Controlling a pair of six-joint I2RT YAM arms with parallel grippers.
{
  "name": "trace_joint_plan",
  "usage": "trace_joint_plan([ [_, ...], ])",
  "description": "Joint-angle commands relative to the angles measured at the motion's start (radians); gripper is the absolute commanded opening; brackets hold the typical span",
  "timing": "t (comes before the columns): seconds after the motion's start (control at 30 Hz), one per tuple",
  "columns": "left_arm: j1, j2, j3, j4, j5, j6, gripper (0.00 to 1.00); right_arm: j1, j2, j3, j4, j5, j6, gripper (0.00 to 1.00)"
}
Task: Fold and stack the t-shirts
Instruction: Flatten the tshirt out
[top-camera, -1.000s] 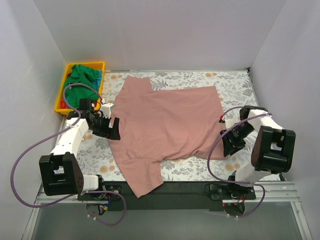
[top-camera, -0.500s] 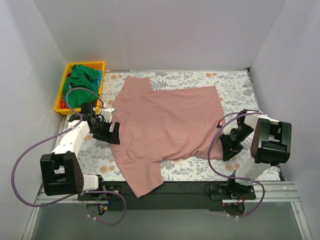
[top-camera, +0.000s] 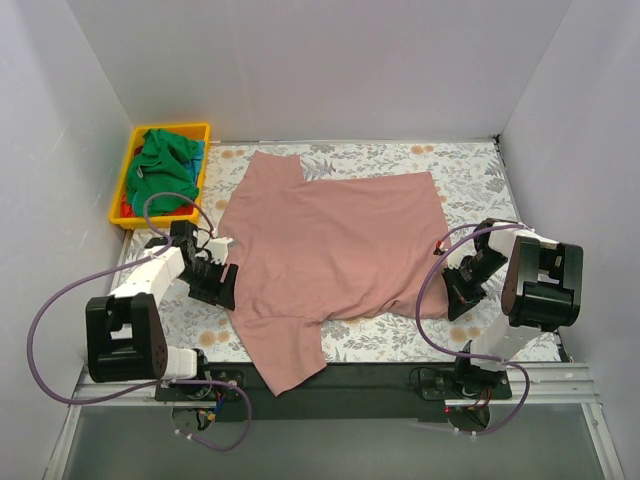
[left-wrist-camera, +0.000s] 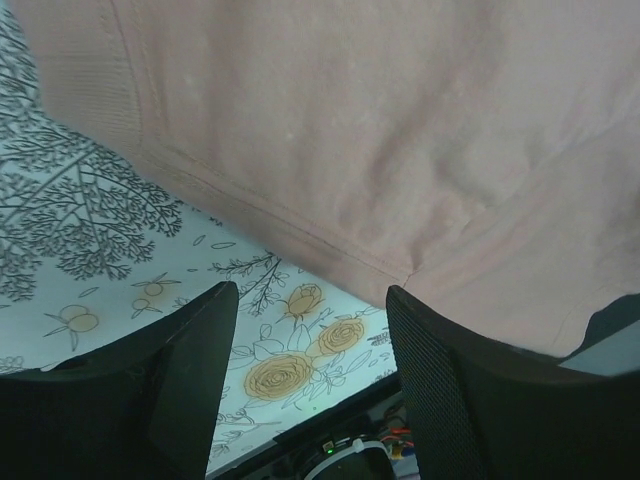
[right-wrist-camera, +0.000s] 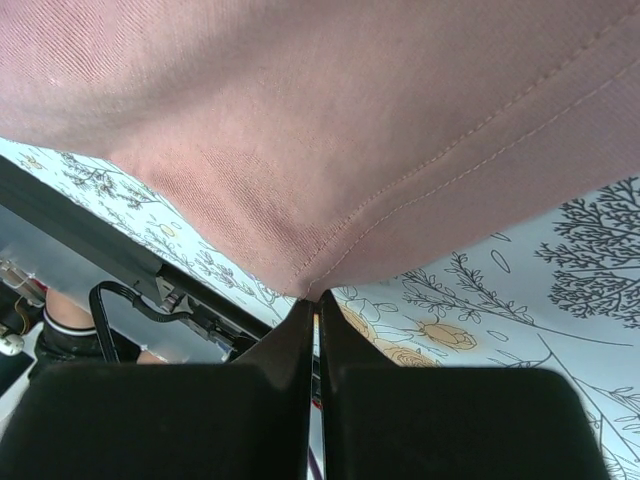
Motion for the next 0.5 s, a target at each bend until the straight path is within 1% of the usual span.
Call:
trace_joint_plan([
  [0.0, -0.009, 0.035, -0.005, -0.020, -0.024, 0.008, 0.59, -0.001, -0.019, 0.008, 0.001, 0.004, -0.008, 0.01],
  [0.13, -0.042, 0.066, -0.003, -0.031, -0.021, 0.007, 0.58, -0.001, -0.030, 0.017, -0.002, 0.016, -0.014, 0.01],
  [0.17, -0.074, 0.072, -0.005, -0.029, -0.022, 0.005, 0.58, -0.001, -0.033, 0.019, -0.002, 0.018, -0.014, 0.01],
  [0.27, -0.109, 0.081, -0.006, -0.028, -0.027, -0.001, 0.57, -0.001, -0.041, 0.020, -0.003, 0.021, -0.015, 0.01],
  [0.37, -0.147, 0.094, -0.006, -0.023, -0.048, -0.012, 0.52, -0.003, -0.048, 0.020, -0.002, 0.022, -0.015, 0.01],
  [0.47, -0.181, 0.110, -0.010, -0.015, -0.074, -0.035, 0.43, -0.001, -0.050, 0.019, 0.001, 0.022, -0.017, 0.01],
])
